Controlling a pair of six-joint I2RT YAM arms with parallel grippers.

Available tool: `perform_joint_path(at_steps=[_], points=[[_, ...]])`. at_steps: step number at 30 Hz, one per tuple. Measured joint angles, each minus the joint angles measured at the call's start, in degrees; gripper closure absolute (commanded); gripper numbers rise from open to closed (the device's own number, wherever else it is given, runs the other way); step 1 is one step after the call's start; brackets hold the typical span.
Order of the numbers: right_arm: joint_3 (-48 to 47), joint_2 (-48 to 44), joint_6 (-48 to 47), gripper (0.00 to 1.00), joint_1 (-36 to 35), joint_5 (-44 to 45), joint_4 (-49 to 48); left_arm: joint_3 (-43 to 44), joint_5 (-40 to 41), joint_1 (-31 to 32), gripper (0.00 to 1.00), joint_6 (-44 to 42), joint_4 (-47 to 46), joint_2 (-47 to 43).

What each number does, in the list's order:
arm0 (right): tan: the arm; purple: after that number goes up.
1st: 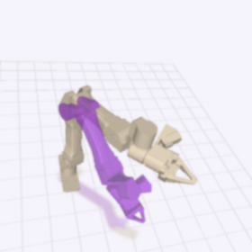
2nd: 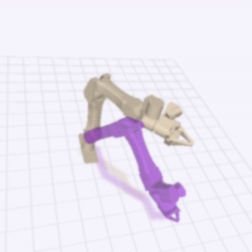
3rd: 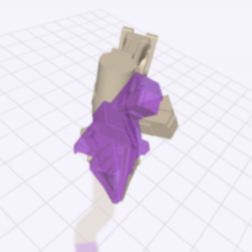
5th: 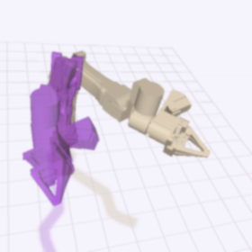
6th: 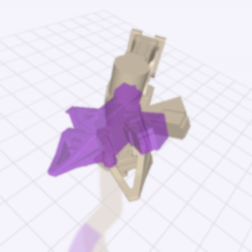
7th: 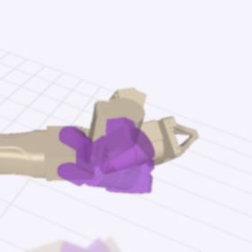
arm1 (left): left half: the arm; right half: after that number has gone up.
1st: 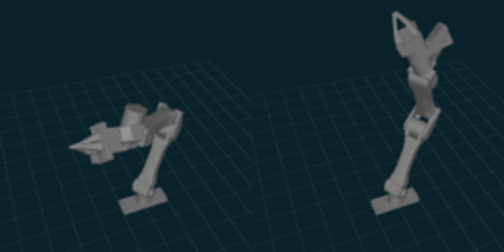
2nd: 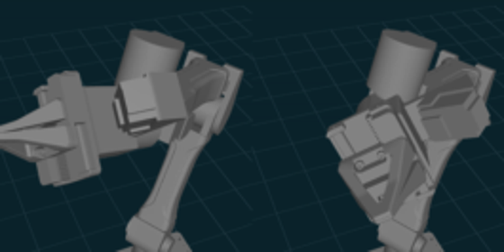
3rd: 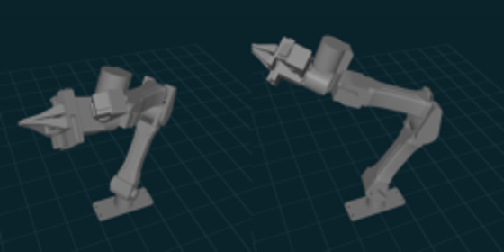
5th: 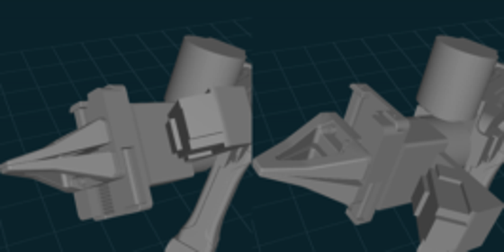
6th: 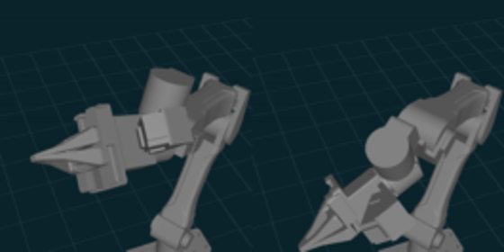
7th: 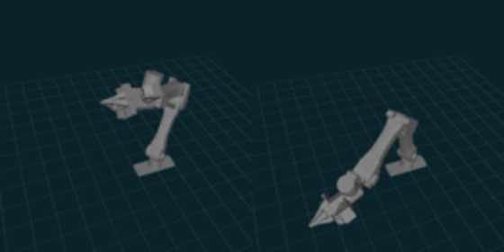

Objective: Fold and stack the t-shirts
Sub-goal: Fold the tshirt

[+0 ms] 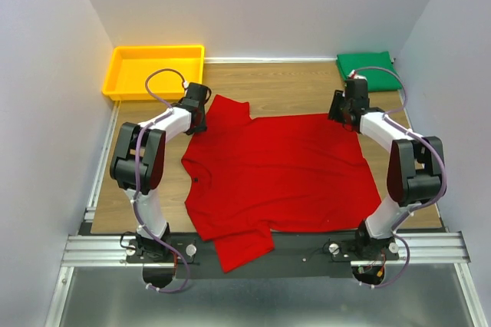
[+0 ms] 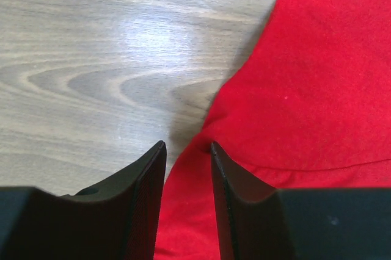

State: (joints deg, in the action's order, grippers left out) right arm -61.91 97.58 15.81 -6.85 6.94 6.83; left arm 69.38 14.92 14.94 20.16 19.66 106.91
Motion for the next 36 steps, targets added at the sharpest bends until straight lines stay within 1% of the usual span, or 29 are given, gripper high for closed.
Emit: perform_joint_path(at_steps=[11,18,22,24,26,27,29,30,35,36], points=[[0.13,-0.48,0.24,0.45,3.61,1.27,0.13,0.04,-2.60,-0.52,0.59,-0.68,-0.17,1.05],[-1.75,3.28,0.22,0.45,7.26,1.27,0.13,0.72,-3.65,-1.53,0.59,-0.87,-0.26,1.60],[-3.61,6.05,0.20,0.45,9.68,1.16,0.15,1.70,-4.31,-1.95,0.64,-1.20,-0.39,2.36],[-5.07,7.61,0.07,0.43,10.93,1.11,0.17,1.92,-4.92,-2.21,0.70,-1.51,-0.70,2.58],[-6.84,9.53,-0.42,0.43,11.98,1.09,0.13,2.08,-5.35,-2.38,0.72,-1.79,-0.92,2.75],[-7.80,10.67,-0.98,0.43,12.66,0.61,0.13,2.10,-5.57,-2.49,0.77,-1.86,-1.11,2.84],[-9.27,12.41,-2.03,0.43,13.51,-1.16,0.15,2.19,-5.86,-2.69,0.79,-2.12,-1.38,2.95],[-10.05,13.38,-2.64,0.43,14.01,-2.36,0.13,2.19,-6.05,-2.75,0.85,-2.21,-1.44,2.97],[-10.93,15.61,-5.20,0.43,15.04,-8.63,0.13,2.40,-7.08,-3.04,0.88,-2.60,-1.92,3.32],[-11.13,16.02,-5.55,0.43,15.06,-9.92,0.15,2.45,-7.21,-3.08,0.94,-2.64,-2.16,3.45]])
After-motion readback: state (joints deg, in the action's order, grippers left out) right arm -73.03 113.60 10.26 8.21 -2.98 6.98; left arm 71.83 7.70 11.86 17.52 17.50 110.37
